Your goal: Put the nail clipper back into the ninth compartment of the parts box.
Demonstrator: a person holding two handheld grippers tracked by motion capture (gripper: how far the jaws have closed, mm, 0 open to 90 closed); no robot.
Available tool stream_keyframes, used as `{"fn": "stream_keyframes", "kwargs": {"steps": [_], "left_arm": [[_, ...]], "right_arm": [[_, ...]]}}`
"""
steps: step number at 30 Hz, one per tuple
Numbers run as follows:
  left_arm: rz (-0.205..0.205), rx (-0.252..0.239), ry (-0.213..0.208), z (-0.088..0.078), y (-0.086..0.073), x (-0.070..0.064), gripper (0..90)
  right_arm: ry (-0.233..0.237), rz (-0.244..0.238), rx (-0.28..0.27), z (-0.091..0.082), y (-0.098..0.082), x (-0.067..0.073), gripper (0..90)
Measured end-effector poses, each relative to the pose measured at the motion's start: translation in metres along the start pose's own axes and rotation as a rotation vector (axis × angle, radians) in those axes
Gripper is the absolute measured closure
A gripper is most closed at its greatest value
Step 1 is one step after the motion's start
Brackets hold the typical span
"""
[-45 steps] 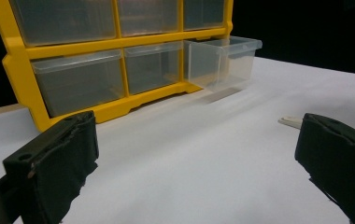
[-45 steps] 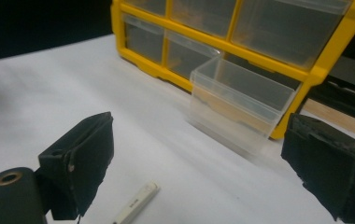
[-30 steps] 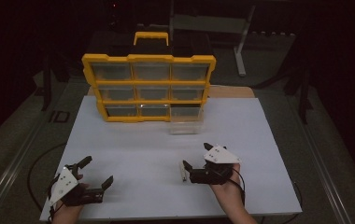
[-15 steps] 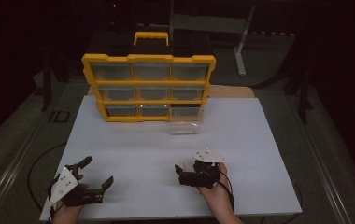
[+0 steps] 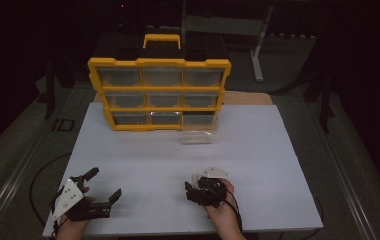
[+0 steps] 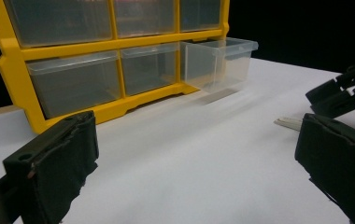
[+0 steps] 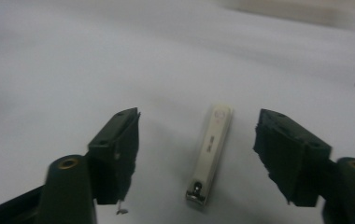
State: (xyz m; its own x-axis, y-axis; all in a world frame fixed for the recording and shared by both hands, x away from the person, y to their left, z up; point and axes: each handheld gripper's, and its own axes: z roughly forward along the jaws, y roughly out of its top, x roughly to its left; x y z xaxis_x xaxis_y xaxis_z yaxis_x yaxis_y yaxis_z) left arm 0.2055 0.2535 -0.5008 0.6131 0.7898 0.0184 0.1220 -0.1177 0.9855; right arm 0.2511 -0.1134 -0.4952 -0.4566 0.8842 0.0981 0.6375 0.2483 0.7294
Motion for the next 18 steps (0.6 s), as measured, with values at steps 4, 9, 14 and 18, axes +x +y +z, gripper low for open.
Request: {"fn": "stream_keyframes", "kwargs": {"steps": [4,9,14,18], "left_arm": [[-0.001,0.0,0.0,0.0,0.0,0.0,0.2],[-0.004,-0.001,-0.002,0.0,0.0,0.0,0.2],[-0.01,-0.001,-0.002,0.0,0.0,0.001,0.2],[-0.011,-0.002,0.0,0.0,0.0,0.001,0.2]], "right_arm": [[-0.027,0.025,0.031,0.003,-0.001,0.001,42.4],[-0.047,0.02,0.069,0.007,-0.002,0.005,46.0],[-0.088,0.006,0.101,0.011,-0.002,0.009,51.5],[-0.104,-0.001,0.137,0.015,-0.002,0.012,54.7]]}}
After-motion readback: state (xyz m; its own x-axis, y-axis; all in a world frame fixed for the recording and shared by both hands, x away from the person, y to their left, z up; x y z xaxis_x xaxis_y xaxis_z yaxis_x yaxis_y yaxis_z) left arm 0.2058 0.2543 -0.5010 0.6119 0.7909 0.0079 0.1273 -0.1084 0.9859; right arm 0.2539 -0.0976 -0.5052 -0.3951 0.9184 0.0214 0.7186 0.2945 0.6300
